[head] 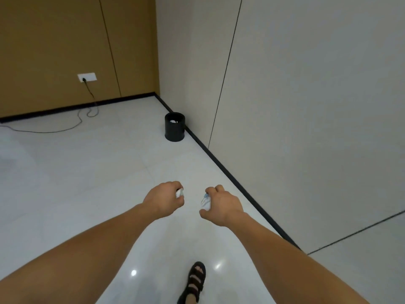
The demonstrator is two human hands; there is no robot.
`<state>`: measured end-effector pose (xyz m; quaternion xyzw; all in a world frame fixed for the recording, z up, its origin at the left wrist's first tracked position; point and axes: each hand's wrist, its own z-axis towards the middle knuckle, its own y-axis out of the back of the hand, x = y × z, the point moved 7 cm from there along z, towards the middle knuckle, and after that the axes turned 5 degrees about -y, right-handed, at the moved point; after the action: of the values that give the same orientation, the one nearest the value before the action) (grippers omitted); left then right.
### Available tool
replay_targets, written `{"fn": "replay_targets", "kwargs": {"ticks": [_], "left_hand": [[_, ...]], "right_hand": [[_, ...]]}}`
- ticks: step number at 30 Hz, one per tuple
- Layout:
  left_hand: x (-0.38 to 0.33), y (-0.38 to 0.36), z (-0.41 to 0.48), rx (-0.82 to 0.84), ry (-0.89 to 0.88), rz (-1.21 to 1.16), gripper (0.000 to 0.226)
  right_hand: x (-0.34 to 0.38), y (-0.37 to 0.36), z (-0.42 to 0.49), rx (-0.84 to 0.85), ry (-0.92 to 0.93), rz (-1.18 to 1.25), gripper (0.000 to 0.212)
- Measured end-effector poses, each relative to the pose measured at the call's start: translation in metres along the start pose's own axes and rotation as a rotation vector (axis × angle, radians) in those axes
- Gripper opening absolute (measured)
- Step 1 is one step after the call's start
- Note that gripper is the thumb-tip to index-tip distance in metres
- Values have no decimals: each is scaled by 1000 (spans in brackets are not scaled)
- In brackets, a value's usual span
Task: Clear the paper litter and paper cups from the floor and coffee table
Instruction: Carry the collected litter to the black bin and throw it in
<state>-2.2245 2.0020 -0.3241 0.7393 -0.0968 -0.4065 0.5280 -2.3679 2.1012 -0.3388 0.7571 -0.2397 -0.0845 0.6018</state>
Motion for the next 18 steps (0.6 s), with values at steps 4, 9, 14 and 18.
{"fn": "replay_targets", "kwargs": {"ticks": [4,9,14,18], "left_hand": [[50,37,62,-23,83,36,20],[102,88,134,-77,185,44,18],[149,121,189,-97,240,-2,16],[206,144,246,-99,285,-46,16]], "right_hand": [[21,18,93,33,44,-3,62],[50,53,203,48,109,-10,59],[87,69,293,94,157,-45,60],[125,67,371,135,181,-75,60]]}}
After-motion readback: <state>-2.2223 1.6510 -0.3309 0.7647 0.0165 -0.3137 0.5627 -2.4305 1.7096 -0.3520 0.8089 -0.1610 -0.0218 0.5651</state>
